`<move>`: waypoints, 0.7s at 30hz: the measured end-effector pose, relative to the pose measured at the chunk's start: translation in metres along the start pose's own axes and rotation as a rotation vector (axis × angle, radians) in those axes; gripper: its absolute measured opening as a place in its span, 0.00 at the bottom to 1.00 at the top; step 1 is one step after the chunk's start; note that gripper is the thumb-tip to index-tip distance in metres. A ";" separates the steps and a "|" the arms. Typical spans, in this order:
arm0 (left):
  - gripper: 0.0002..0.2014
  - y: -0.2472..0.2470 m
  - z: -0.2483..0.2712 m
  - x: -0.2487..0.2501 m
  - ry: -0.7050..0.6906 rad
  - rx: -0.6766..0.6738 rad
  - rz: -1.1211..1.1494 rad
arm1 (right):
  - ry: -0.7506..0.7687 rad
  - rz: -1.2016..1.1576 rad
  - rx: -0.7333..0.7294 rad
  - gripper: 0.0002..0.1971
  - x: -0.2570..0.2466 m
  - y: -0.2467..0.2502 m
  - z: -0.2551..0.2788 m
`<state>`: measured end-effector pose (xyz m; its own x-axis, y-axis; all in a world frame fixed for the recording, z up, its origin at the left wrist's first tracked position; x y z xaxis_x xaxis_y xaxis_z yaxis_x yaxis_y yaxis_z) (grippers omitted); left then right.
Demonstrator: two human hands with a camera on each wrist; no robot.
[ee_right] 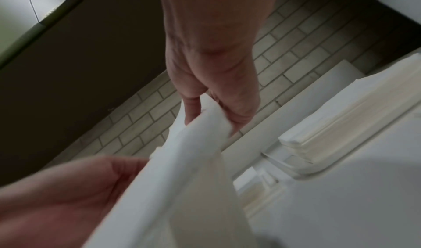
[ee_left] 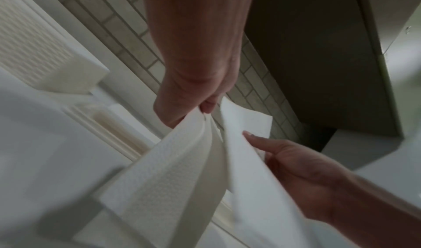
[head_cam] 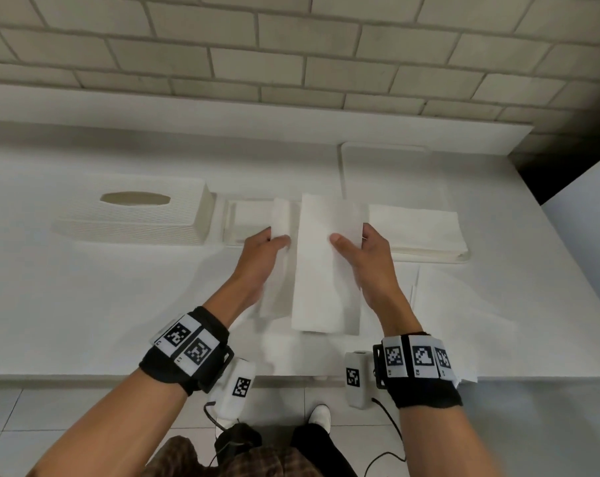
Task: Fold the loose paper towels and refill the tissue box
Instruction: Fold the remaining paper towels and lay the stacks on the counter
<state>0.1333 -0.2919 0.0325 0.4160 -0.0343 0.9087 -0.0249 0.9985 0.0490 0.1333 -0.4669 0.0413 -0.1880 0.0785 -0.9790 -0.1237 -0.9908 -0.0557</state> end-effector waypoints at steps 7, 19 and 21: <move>0.09 -0.054 0.013 0.008 -0.163 -0.169 -0.059 | 0.087 0.000 0.152 0.20 0.009 0.023 0.017; 0.15 -0.081 -0.003 -0.014 -0.205 -0.228 -0.056 | 0.050 -0.122 0.027 0.16 0.019 0.063 0.025; 0.12 -0.082 -0.006 -0.022 -0.158 -0.180 -0.057 | 0.038 -0.100 0.119 0.10 0.024 0.080 0.022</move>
<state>0.1316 -0.3728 0.0058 0.2644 -0.0833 0.9608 0.1629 0.9858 0.0407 0.0971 -0.5421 0.0178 -0.1327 0.1694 -0.9766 -0.2549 -0.9580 -0.1315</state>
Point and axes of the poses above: each hand's wrist, its own z-axis away from the middle knuckle, its own y-axis out of the back of the hand, x = y × z, the point moved 1 cm from there along -z, towards the middle knuckle, and after that the axes turned 7 degrees about -z, right-handed, at the moved point
